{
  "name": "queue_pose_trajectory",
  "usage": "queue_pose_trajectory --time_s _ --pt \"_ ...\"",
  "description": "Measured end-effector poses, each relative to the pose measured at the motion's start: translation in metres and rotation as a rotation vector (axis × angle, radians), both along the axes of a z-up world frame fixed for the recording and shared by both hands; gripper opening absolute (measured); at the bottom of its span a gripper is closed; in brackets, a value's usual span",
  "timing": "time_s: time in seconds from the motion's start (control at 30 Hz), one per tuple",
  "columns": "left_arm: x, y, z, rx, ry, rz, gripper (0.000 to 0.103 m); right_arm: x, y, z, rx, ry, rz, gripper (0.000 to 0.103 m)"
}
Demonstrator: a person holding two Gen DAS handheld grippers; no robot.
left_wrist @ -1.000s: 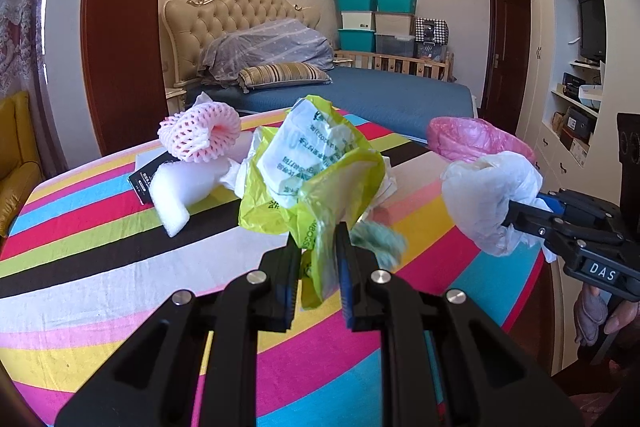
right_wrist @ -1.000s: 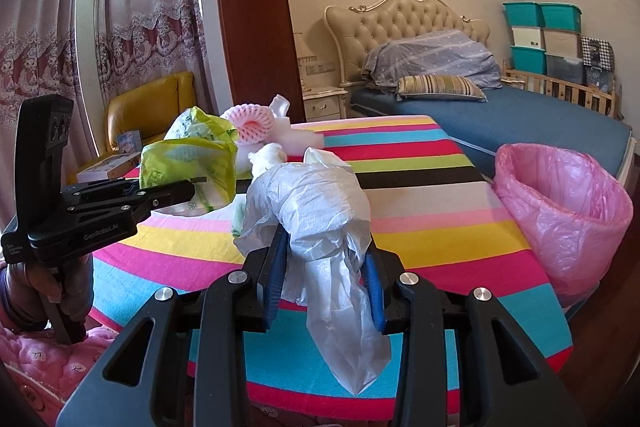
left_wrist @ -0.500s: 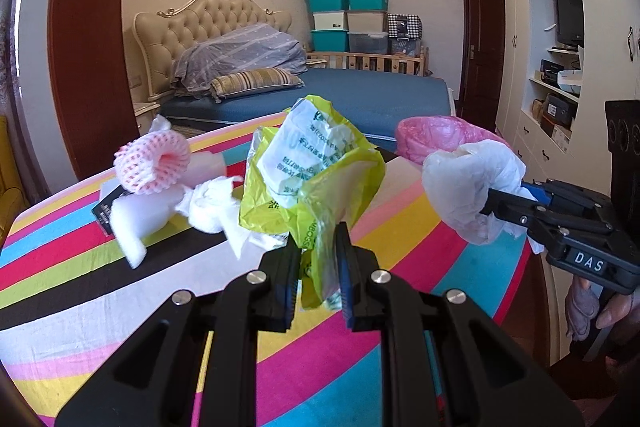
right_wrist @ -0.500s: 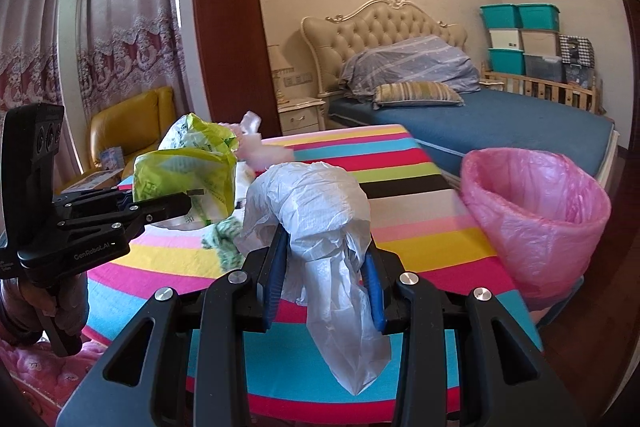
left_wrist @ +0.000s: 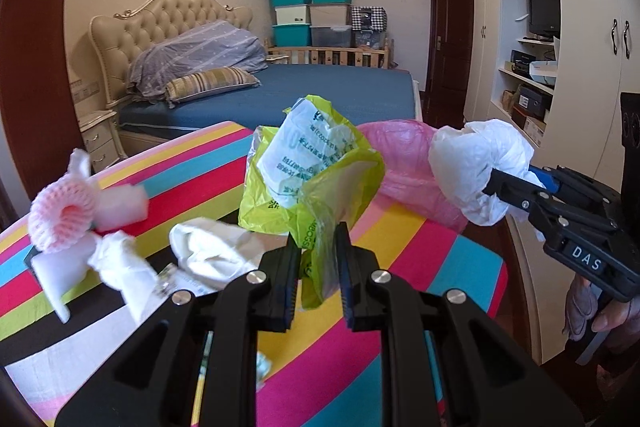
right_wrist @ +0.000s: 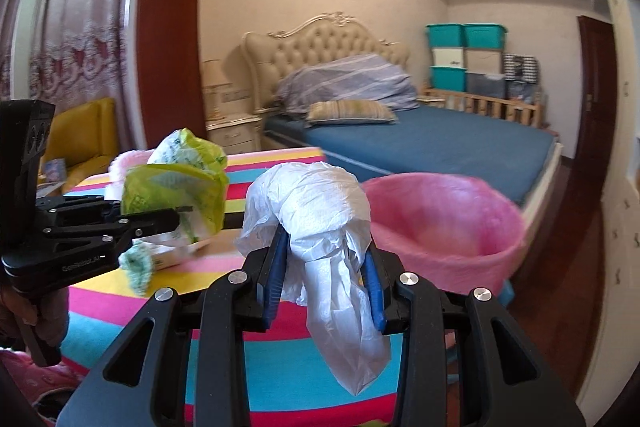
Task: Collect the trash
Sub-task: 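Carry both plastic bags in the two tools over the pink trash bin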
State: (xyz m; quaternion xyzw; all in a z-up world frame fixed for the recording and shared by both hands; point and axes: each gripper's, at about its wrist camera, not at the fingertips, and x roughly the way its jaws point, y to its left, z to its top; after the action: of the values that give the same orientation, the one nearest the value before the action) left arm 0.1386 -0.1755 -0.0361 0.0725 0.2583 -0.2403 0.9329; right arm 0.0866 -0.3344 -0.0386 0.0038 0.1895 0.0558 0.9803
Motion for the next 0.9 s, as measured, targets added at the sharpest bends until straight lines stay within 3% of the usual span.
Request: queue_pose_trajectory --time_s 0.5,0.9 --pt "0.066 -0.087 0.016 -0.059 0.073 -0.098 0.018 0.053 -0.084 0.001 -0.059 -0.004 -0.199 0.035" --pt "0.117 -0.157 0.016 -0.066 0.096 -0.111 0.02 0.099 -0.125 -0.008 -0.029 0.031 -0.237 0.036"
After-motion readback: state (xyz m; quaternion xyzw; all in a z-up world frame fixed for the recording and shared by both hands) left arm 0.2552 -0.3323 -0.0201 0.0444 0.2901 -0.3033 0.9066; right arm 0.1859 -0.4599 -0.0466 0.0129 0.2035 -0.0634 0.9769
